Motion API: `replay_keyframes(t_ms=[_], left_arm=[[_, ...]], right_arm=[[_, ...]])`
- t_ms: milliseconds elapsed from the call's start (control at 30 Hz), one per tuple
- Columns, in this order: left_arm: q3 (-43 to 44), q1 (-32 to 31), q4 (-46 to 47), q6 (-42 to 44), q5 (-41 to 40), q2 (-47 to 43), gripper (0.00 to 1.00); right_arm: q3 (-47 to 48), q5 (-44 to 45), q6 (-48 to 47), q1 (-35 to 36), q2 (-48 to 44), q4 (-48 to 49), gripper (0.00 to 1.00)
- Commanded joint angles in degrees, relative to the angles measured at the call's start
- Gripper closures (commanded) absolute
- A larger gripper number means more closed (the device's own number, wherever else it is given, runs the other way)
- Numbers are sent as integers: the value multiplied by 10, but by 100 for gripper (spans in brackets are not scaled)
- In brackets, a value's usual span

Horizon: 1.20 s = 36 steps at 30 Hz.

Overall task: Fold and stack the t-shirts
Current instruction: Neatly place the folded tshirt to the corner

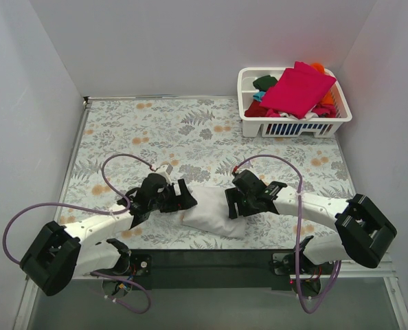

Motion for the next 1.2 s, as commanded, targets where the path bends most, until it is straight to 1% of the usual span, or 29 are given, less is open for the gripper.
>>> replay_keyframes(t_ms=[0,167,200,267,300,400,433,533,667,767,800,833,933,967,1067,1100,1167], left_arm=[[-26,1,-42,-38,25,-2,22],[-44,1,-17,-64,48,8,21],[-53,1,13,-68,62,11,20],[-61,1,43,-84,80,25,20],[-66,1,77,-90,99,33,20],[-80,1,131,-112,115,78,20],[-86,1,142,-115,116,101,20],[-94,1,175,-124,123,128,19],[-98,1,197,-130,119,131,19],[-98,0,217,-134,120,141,21],[-98,0,228,-136,123,145,23],[-98,0,233,-137,125,158,28],[-98,-2,245,-137,129,180,37],[-98,-2,246,-136,127,184,44],[-91,-2,232,-127,108,188,55],[-88,-2,217,-121,102,188,62],[-75,-2,201,-108,81,182,70]], right_arm=[[-17,24,-4,1,26,-18,34],[-17,24,-7,0,19,-18,33],[-17,24,-7,1,19,-17,33],[-21,23,-7,1,21,-12,33],[-21,20,-7,1,22,-12,33],[-22,19,-6,3,23,-8,33],[-22,18,-5,5,24,-7,33],[-19,18,-4,9,21,-6,33],[-17,19,-1,11,19,-4,33],[-14,17,-1,14,21,2,33],[-11,16,0,15,23,3,33],[-10,16,0,16,24,4,33],[-6,17,0,17,25,4,33],[-5,18,0,17,24,4,33],[-2,20,-1,17,20,5,33],[-2,23,-1,17,16,4,33],[4,27,-3,17,14,4,33]])
